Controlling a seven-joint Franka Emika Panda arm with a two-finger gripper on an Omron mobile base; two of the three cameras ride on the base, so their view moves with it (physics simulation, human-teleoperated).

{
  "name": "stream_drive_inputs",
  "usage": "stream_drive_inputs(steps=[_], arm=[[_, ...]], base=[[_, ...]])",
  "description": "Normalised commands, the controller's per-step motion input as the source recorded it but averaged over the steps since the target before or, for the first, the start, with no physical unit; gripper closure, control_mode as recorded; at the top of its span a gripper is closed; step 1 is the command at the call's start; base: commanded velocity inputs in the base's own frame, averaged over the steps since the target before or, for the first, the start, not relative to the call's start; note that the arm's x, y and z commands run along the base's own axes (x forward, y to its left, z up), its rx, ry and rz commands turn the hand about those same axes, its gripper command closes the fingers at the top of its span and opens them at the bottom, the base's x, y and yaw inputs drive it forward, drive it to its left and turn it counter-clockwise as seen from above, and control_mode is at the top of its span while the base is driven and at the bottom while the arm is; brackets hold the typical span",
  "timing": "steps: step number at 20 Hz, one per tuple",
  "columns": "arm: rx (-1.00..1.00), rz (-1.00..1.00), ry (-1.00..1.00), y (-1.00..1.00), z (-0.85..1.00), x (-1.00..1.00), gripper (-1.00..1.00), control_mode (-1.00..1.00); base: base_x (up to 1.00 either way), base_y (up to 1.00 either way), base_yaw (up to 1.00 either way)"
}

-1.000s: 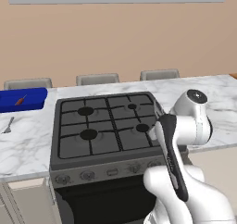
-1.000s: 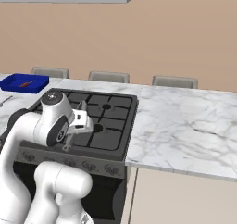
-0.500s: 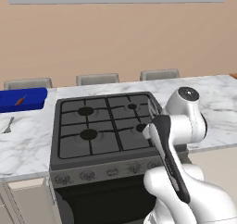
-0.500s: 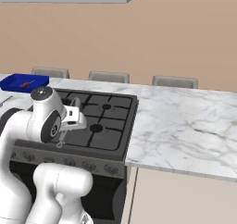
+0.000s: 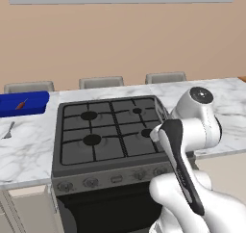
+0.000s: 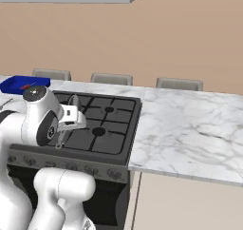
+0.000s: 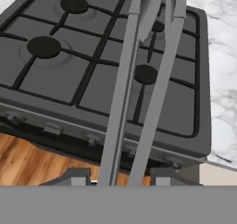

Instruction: Take the tongs from the drawer on the right and place them on the dining counter next to the tray containing the hot dog.

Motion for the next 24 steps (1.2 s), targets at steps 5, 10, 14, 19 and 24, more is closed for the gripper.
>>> stream_drive_inputs(steps=[5,10,14,19,24], arm=[[0.0,0.0,-0.08,0.0,0.34,-0.25,1.0,-1.0],[0.0,0.0,-0.1,0.0,0.24,-0.38,1.0,-1.0],[0.0,0.0,-0.1,0.0,0.04,-0.52,1.0,-1.0],[0.0,0.0,-0.05,0.0,0.0,-0.56,1.0,-1.0],[0.0,0.0,-0.04,0.0,-0.02,-0.41,1.0,-1.0]], base=[[0.0,0.0,0.0],[0.0,0.0,0.0],[0.0,0.0,0.0],[0.0,0.0,0.0],[0.0,0.0,0.0]])
